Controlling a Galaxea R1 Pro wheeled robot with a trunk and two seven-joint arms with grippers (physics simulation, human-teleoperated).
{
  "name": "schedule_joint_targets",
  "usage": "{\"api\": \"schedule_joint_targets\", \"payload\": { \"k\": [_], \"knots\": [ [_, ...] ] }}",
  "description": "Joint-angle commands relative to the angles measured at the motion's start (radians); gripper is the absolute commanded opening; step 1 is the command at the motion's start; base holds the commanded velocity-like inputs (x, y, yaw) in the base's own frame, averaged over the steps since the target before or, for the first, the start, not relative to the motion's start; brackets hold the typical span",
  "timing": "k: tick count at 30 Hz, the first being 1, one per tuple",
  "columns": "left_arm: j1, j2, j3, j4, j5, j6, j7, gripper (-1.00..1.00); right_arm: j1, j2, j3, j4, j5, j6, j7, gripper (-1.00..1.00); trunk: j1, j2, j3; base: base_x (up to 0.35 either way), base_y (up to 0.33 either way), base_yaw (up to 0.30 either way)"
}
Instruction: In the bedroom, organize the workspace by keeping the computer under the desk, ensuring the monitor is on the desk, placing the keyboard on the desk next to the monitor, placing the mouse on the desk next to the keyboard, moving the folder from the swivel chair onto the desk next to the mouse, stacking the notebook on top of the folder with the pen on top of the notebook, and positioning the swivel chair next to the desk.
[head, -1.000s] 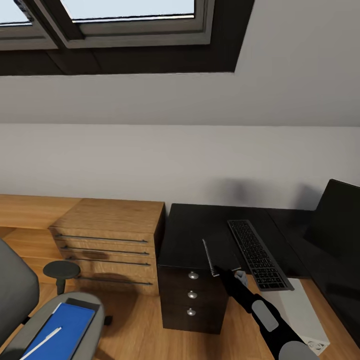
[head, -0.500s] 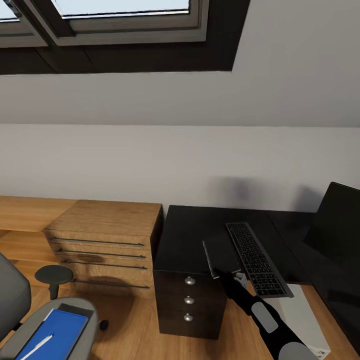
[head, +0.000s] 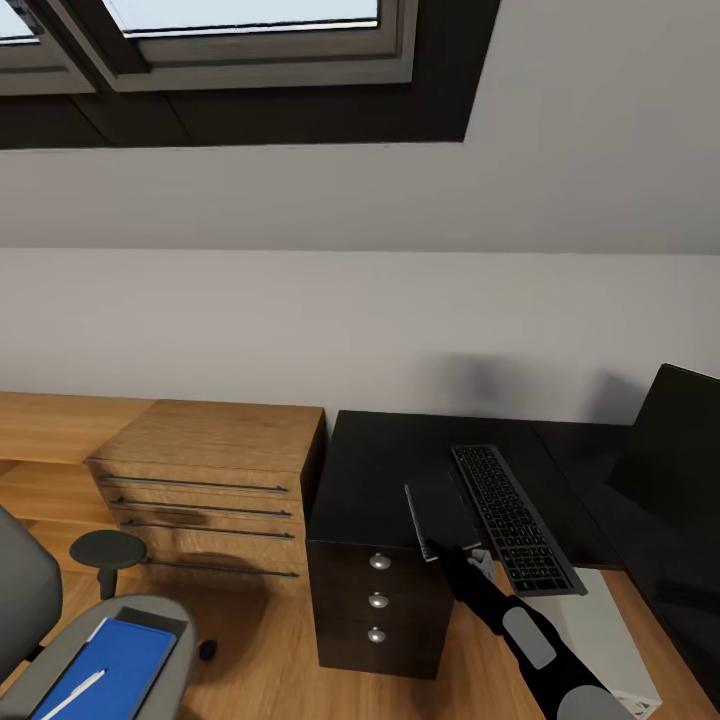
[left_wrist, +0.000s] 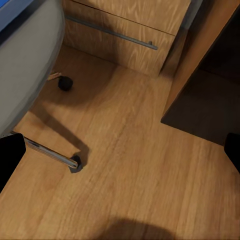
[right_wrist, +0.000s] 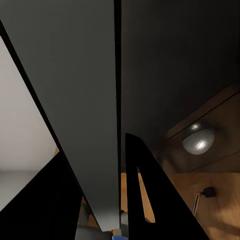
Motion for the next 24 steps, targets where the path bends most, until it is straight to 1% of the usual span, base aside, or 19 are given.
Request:
{"api": "schedule_joint_targets", "payload": {
  "k": [1, 4, 8, 24],
  "knots": [
    [-0.001, -0.001, -0.005, 0.001, 0.011, -0.003, -0.005, 1.00, -0.001, 0.001, -0.004, 0.000, -0.008, 0.009, 0.002, -1.00, 0.000, -0.001, -0.001, 0.000, 0.000, 0.000],
    [-0.001, -0.014, -0.004, 0.001, 0.012, -0.003, -0.002, 1.00, -0.001, 0.000, -0.004, 0.001, -0.009, 0.009, 0.002, -1.00, 0.000, -0.001, -0.001, 0.000, 0.000, 0.000],
    [-0.001, -0.024, -0.003, 0.001, 0.013, -0.003, 0.002, 1.00, -0.001, 0.001, -0.004, 0.001, -0.009, 0.009, 0.002, -1.00, 0.015, -0.029, -0.014, 0.000, 0.000, 0.000],
    [-0.001, -0.028, -0.002, 0.001, 0.013, -0.004, 0.003, 1.00, -0.001, 0.000, -0.004, 0.001, -0.010, 0.009, 0.003, -1.00, 0.077, -0.141, -0.064, 0.000, 0.000, 0.000]
  ]
}}
